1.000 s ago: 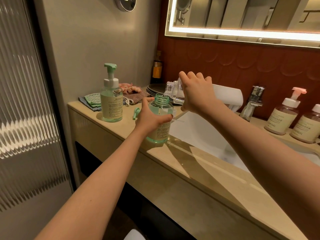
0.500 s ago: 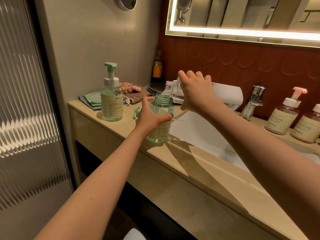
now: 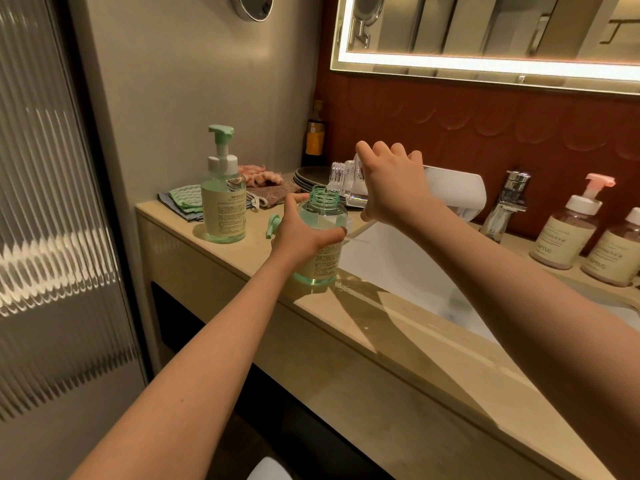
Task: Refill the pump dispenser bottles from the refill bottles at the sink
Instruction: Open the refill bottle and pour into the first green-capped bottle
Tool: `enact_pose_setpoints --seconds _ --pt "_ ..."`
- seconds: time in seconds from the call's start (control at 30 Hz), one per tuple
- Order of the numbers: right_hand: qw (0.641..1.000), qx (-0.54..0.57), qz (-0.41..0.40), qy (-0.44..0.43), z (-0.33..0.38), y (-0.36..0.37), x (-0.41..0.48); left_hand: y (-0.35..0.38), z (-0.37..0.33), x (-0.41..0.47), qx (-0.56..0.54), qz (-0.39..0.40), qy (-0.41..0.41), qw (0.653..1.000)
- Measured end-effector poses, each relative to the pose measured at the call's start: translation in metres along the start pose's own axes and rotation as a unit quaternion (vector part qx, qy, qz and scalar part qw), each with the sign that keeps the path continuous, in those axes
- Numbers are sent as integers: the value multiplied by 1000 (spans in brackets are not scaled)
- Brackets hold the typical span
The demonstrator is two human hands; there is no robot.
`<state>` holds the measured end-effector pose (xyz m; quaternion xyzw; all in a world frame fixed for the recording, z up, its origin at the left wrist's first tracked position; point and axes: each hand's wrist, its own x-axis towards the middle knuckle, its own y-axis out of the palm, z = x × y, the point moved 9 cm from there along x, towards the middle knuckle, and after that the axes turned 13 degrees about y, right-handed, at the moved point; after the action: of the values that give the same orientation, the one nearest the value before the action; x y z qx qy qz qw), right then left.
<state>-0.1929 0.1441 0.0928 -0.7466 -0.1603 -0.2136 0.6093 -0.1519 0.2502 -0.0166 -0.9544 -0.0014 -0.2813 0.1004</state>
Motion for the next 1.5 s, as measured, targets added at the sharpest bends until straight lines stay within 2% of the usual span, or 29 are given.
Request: enact_pose_setpoints --seconds 1.5 --pt "1000 0 -6 1 -1 2 3 -1 -7 -3 -2 1 4 1000"
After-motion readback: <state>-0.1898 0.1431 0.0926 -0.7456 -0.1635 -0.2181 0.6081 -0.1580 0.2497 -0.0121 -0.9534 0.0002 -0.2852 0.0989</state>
